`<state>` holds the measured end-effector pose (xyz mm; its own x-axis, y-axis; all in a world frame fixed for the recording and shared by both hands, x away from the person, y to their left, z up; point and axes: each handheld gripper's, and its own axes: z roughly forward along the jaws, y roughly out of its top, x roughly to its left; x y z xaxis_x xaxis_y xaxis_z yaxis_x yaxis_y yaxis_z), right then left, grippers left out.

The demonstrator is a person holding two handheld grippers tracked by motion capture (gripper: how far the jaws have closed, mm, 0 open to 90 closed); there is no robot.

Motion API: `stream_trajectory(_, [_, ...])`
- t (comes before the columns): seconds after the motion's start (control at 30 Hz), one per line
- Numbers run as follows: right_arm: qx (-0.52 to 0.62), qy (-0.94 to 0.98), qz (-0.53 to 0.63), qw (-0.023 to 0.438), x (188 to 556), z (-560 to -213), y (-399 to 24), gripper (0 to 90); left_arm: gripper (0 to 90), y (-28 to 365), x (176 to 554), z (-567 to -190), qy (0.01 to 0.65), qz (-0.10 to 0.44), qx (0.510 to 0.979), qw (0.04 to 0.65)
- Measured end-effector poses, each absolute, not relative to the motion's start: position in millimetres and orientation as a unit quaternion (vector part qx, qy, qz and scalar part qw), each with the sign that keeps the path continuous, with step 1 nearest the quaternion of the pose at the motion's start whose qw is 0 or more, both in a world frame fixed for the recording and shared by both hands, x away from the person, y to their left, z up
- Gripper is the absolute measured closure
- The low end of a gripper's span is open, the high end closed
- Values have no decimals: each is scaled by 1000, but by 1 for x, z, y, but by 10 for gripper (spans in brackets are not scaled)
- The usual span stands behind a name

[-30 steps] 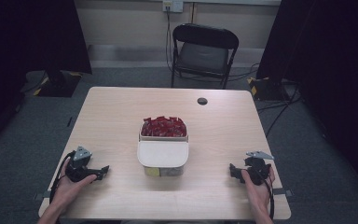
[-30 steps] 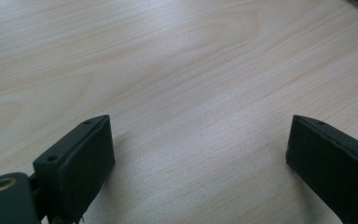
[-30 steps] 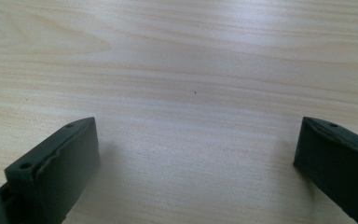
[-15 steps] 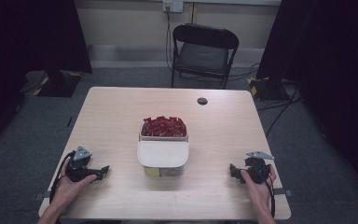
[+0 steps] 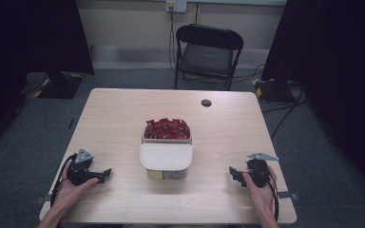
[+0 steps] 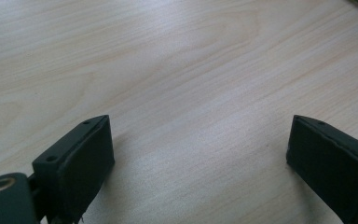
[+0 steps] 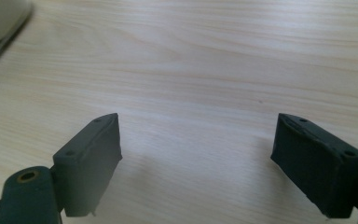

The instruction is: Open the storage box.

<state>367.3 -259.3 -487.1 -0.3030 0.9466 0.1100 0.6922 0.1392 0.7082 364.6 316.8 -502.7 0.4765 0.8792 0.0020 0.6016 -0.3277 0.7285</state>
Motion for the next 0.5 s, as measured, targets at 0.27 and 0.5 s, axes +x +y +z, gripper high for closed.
stream_trajectory(0.27, [533, 735, 387, 162, 362, -474, -248, 162, 69, 317, 365, -503, 469, 204, 789, 340])
stream_trajectory(0.5, [501, 749, 408, 147, 359, -465, -232, 162, 69, 317, 365, -503, 469, 204, 789, 341])
